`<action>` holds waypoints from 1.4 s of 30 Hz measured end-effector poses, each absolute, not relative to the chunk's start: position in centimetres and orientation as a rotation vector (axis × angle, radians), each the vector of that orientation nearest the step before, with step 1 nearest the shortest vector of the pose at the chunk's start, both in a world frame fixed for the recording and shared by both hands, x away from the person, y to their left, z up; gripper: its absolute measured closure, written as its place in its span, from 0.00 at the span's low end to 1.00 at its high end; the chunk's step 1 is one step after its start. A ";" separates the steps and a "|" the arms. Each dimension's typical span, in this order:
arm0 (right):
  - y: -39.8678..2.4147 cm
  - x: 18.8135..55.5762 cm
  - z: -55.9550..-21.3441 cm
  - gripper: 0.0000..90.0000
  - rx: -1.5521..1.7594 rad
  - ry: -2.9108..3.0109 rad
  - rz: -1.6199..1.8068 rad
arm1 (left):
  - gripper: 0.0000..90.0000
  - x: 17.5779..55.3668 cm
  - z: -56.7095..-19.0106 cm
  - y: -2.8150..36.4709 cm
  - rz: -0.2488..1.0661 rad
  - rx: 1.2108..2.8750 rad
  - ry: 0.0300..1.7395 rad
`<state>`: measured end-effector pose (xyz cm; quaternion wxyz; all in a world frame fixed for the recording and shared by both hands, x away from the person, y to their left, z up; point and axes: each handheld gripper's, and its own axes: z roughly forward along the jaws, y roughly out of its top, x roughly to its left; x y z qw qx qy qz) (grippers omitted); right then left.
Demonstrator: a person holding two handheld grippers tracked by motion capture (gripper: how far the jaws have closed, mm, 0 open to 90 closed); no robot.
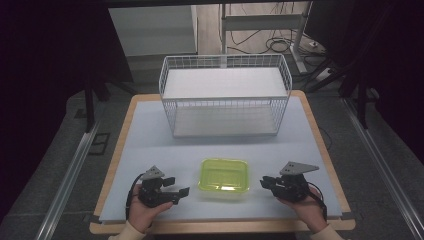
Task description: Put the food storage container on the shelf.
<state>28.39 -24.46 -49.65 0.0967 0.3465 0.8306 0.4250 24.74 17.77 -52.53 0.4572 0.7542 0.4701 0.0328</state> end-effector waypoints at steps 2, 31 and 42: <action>-24.6 28.4 -49.7 0.56 1.087 2.418 1.289 | 0.27 24.9 -52.4 17.8 0.043 1.837 1.165; -22.7 30.6 -51.1 0.49 1.540 2.458 1.599 | 0.38 28.0 -52.1 16.0 -0.280 1.662 1.231; -22.1 32.3 -51.5 0.63 1.611 2.467 1.648 | 0.48 30.5 -52.8 15.1 -0.346 1.633 1.248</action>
